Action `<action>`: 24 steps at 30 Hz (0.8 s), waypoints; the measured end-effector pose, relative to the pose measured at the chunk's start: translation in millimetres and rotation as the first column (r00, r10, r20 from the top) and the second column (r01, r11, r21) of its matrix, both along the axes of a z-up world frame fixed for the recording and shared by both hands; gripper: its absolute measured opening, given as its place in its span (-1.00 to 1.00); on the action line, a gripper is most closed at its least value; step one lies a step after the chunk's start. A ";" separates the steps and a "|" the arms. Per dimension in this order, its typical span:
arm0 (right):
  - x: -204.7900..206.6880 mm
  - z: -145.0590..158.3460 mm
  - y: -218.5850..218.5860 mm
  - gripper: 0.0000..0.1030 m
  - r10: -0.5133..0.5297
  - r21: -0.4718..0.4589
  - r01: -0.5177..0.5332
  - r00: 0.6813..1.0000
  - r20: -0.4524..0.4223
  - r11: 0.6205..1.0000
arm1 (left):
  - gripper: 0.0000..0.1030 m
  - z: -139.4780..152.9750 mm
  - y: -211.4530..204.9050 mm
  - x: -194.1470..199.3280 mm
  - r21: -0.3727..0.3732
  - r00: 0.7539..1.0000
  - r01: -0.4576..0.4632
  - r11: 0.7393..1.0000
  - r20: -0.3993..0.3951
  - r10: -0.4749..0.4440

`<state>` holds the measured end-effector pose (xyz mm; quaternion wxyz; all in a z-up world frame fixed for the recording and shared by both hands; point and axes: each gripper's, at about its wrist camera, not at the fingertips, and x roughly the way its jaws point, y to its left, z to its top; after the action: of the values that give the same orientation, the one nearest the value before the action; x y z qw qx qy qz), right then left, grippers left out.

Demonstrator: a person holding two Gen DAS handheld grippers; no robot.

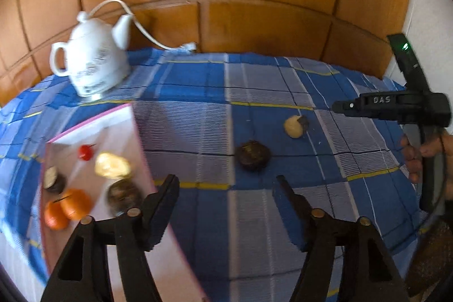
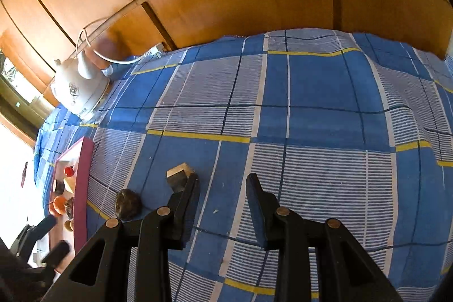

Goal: Organize fruits
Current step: 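Move both grippers back toward the remaining fruits on the cloth, then close the left gripper on the dark brown round fruit while the right reaches the block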

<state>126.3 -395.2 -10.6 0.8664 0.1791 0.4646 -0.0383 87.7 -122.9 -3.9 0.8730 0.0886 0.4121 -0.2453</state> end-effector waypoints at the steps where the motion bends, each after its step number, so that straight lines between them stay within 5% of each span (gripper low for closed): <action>1: -0.3 0.8 -0.3 -0.34 -0.002 0.008 0.002 1.000 0.001 1.000 | 0.38 -4.0 -6.6 3.6 0.010 1.000 0.012 1.000 -0.008 -0.012; 15: 5.6 3.0 14.8 -0.34 0.057 0.033 -0.058 0.998 0.007 0.998 | 0.35 -56.9 -60.8 57.4 0.083 0.993 0.048 0.995 -0.112 -0.039; 18: 7.6 0.4 14.3 -0.34 0.057 0.038 -0.057 0.998 0.001 0.998 | -0.03 -65.5 -62.5 64.3 0.061 0.988 0.057 0.996 -0.145 -0.048; 24: 11.1 -3.7 18.1 -0.34 0.083 0.050 -0.084 0.996 0.017 0.995 | -0.07 -55.5 -48.9 44.3 -0.025 0.987 0.042 0.999 -0.156 -0.045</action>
<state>137.5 -377.1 -14.3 0.8658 0.1818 0.4660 0.0112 132.0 -171.8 -59.4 0.8332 0.0687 0.4748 -0.2750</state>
